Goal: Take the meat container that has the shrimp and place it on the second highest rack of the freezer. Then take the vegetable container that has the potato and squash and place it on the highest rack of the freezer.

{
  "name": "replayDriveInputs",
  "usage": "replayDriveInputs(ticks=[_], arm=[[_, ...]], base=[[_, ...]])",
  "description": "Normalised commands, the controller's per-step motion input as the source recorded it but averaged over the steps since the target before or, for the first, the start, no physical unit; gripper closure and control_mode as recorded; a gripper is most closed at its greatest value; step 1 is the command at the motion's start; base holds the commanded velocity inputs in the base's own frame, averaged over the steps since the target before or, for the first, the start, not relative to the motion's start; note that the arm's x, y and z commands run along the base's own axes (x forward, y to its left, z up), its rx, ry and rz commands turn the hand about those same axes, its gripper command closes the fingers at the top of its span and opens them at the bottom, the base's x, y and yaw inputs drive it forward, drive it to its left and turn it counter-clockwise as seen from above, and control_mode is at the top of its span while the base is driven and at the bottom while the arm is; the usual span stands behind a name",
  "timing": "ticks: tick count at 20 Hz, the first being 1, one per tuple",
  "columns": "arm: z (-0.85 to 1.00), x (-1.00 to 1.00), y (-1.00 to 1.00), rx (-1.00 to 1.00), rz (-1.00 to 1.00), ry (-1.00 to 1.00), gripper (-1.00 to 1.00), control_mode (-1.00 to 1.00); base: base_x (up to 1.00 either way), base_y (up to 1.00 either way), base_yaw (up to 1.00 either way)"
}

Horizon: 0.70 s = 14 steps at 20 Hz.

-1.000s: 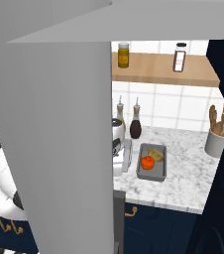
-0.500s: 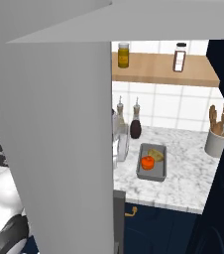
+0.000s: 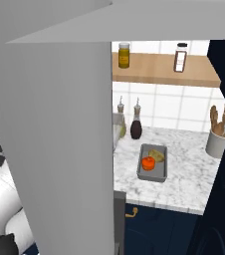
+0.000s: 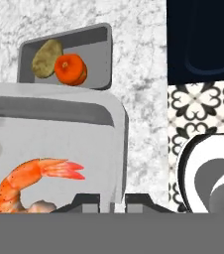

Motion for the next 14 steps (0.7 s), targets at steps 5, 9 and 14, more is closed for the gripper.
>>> replayDriveInputs(ticks=[5,9,14], arm=[[0.76,-0.67,0.56,0.0,0.0,0.0,1.0,-1.0],[0.64,-0.89,0.23,0.05,0.0,0.01,1.0,-1.0],[0.5,-0.87,0.17,0.1,-0.03,0.0,1.0,-1.0]], base=[[0.0,0.0,0.0],[0.0,0.0,0.0],[0.0,0.0,0.0]])
